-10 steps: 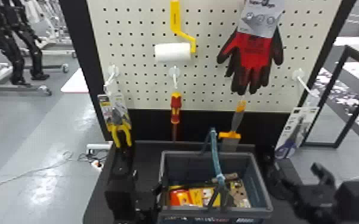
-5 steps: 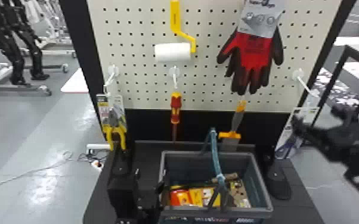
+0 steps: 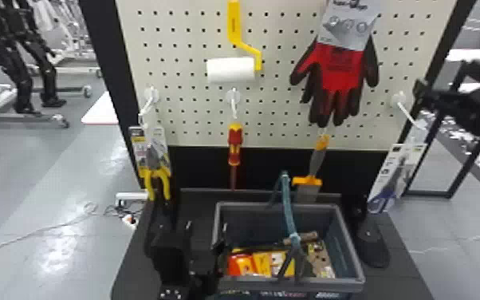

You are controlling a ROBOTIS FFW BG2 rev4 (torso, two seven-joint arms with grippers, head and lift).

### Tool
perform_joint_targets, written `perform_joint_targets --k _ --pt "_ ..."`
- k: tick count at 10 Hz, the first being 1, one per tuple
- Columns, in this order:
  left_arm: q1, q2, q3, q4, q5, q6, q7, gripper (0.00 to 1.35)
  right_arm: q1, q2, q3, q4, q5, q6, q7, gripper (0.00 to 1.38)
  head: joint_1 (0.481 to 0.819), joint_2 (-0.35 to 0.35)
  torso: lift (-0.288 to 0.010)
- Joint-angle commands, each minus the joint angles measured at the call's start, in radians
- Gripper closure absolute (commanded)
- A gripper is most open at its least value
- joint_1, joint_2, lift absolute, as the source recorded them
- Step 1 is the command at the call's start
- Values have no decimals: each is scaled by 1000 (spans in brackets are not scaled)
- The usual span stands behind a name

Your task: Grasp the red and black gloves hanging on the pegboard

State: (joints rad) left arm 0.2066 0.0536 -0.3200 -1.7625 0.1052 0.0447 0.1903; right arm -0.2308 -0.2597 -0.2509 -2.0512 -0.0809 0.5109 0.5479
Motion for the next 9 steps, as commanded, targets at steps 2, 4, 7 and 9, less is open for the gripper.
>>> perform_joint_targets --k 2,4,7,9 --pt "-1 2 -1 0 1 3 0 510 -119 -92 48 13 -149 167 12 226 549 0 -100" --pt "-6 6 -5 0 4 6 0 510 -193 -107 105 60 -206 187 46 234 549 0 -100" --pt "-15 12 -11 0 8 17 0 510 -265 -87 148 106 -323 271 112 239 549 0 -100" --pt "-19 12 -14 2 7 21 0 510 -349 -36 160 146 -286 279 199 242 549 0 -100"
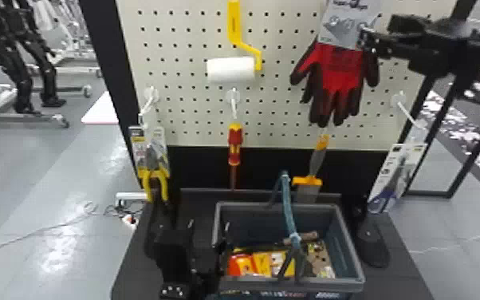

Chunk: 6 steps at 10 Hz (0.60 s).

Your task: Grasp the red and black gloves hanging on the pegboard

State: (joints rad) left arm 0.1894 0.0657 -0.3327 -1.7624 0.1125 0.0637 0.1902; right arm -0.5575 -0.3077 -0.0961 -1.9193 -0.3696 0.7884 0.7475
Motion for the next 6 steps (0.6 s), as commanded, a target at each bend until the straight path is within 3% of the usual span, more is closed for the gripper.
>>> perform_joint_targets --k 1,4,5,6 --pt "-8 0 -6 3 -1 5 0 510 -62 16 41 57 0 -9 24 242 549 0 -100" --pt "-25 5 -19 15 7 7 0 510 -99 32 91 129 -29 -31 43 268 549 0 -100" --pt "-24 5 -19 15 7 5 0 510 -99 35 93 132 -32 -32 44 461 549 0 -100" --pt "-22 5 -17 15 9 2 0 510 -94 38 93 132 -35 -32 46 805 549 0 -100"
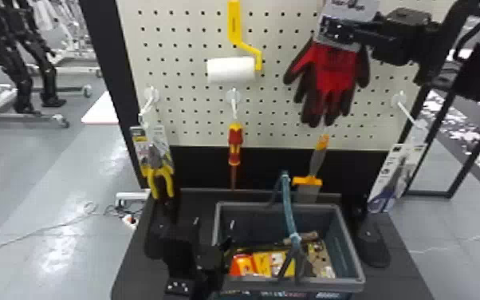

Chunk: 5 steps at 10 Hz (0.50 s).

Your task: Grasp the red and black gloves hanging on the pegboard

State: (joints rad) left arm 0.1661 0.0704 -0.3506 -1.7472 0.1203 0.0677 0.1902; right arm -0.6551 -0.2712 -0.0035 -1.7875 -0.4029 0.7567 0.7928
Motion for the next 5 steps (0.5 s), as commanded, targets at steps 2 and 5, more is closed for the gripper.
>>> perform_joint_targets --k 2,5 --pt "1 0 2 0 1 -2 0 510 5 3 -1 2 -5 6 0 1280 549 0 -100" --pt "1 5 2 0 1 -2 0 510 11 4 -1 3 -10 6 0 1294 549 0 -100"
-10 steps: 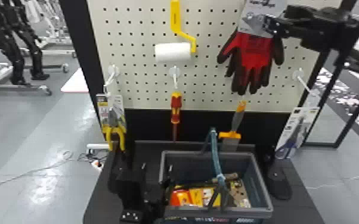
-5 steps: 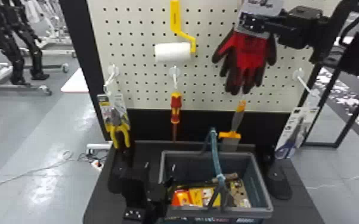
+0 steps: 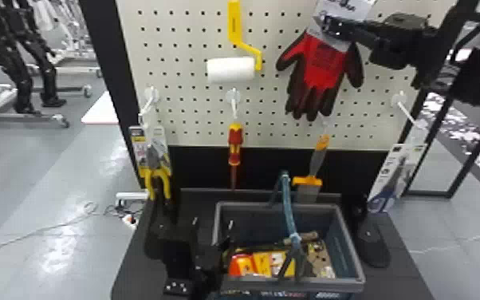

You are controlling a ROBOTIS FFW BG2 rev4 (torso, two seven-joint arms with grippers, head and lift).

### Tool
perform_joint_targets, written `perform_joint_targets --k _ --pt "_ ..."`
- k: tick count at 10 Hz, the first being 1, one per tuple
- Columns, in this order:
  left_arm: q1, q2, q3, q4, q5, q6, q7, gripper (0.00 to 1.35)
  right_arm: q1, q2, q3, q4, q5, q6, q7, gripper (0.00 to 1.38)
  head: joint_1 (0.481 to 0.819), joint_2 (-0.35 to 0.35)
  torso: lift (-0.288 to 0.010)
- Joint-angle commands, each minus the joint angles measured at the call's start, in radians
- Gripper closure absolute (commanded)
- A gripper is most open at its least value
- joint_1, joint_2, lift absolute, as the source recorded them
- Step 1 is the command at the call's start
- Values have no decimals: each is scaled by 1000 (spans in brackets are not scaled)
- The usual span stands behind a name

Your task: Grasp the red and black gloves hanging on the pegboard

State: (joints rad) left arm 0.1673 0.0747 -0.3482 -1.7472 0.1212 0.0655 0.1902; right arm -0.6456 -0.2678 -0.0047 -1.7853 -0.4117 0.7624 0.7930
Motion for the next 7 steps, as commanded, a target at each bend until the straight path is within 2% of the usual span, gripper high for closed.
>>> perform_joint_targets --k 1,7 --pt "0 0 0 0 0 -1 0 510 1 2 -1 0 -3 0 0 1294 549 0 -100" --pt "3 -1 0 -2 2 0 0 510 3 4 -1 1 -9 0 -2 1294 549 0 -100"
